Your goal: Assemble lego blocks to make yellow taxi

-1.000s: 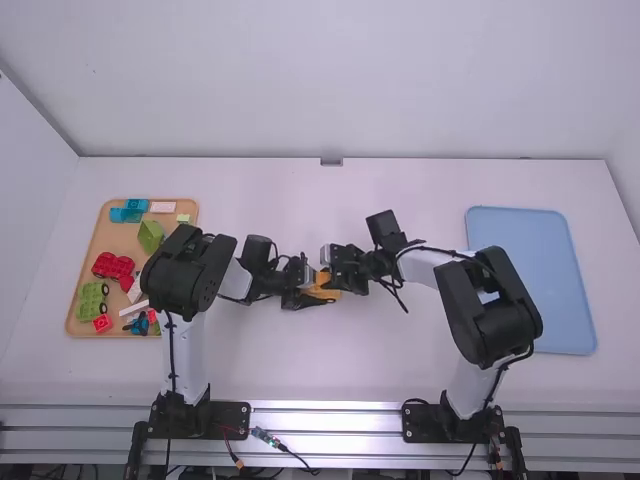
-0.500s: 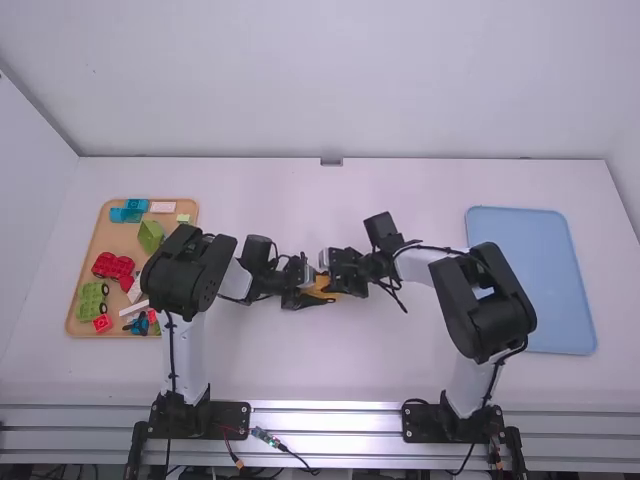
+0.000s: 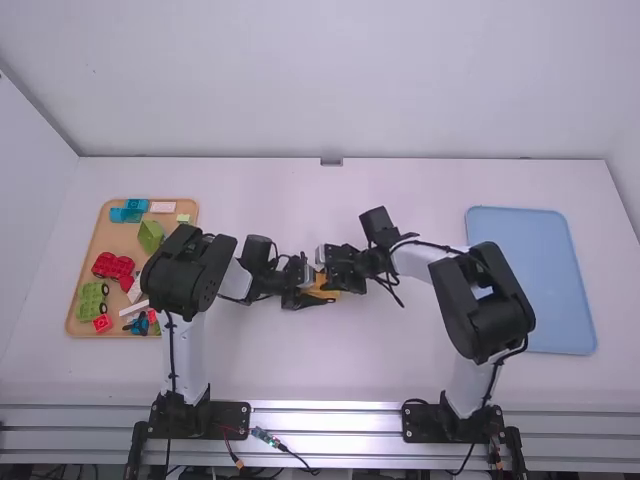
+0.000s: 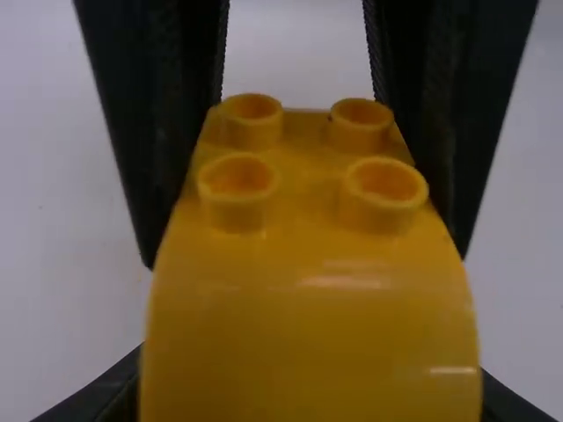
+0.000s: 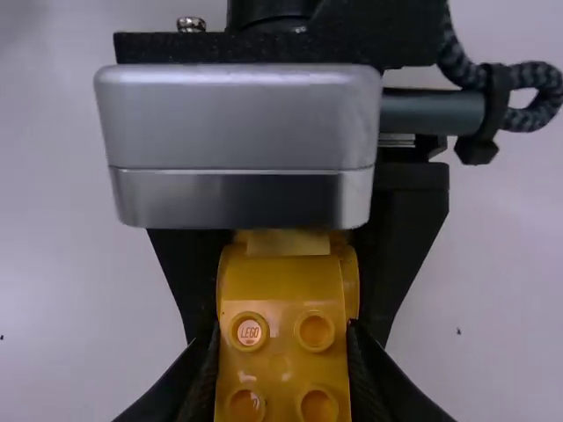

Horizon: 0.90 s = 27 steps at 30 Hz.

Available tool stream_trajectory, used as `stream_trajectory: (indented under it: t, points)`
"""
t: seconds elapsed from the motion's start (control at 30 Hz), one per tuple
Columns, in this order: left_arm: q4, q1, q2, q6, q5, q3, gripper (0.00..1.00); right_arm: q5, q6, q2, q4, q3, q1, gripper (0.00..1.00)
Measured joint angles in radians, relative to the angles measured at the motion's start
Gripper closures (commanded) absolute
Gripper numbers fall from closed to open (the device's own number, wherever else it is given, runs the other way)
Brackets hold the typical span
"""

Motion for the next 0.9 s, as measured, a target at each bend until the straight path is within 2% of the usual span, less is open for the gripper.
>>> stream_trajectory:
  t: [0.4, 0.9]
  points:
    - [0.002, 0.000, 0.000, 0.000, -0.003, 0.000, 0.67, -0.042, 0.013, 0.055, 0.007, 0.018, -0.010, 1.00]
    - [0.004, 0.000, 0.000, -0.004, -0.011, 0.000, 0.67, -0.048, 0.035, 0.055, 0.021, 0.020, 0.032, 1.00]
